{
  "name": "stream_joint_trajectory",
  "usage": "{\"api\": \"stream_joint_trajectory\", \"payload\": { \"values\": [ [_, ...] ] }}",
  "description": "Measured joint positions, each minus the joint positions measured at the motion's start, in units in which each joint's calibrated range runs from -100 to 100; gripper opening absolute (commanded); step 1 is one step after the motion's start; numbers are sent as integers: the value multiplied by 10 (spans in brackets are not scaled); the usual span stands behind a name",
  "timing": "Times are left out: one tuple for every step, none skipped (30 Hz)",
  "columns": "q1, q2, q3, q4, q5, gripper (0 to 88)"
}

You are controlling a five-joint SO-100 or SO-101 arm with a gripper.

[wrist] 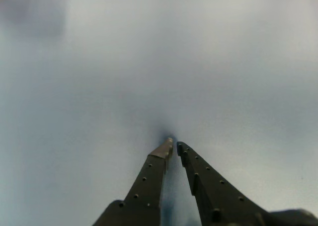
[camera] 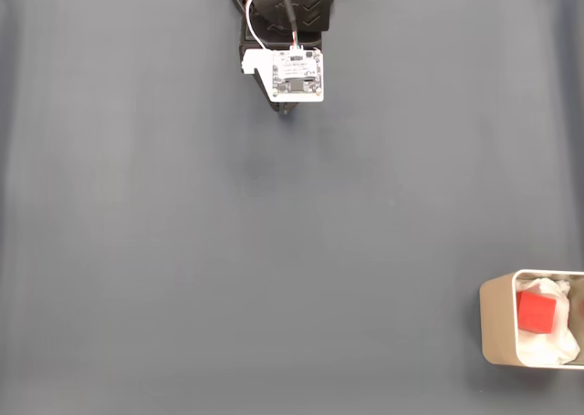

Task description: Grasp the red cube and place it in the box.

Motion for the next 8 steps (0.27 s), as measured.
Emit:
{"api": "stream_joint_trajectory", "payload": {
  "values": [
    [0,0,0,0,0,3],
    [0,0,0,0,0,3],
    [0,0,0,0,0,3],
    [0,0,0,0,0,3],
    [0,0,0,0,-1,3],
    [0,0,0,0,-1,3],
    [0,0,0,0,-1,3],
    [0,0,0,0,-1,3]
  ]
}}
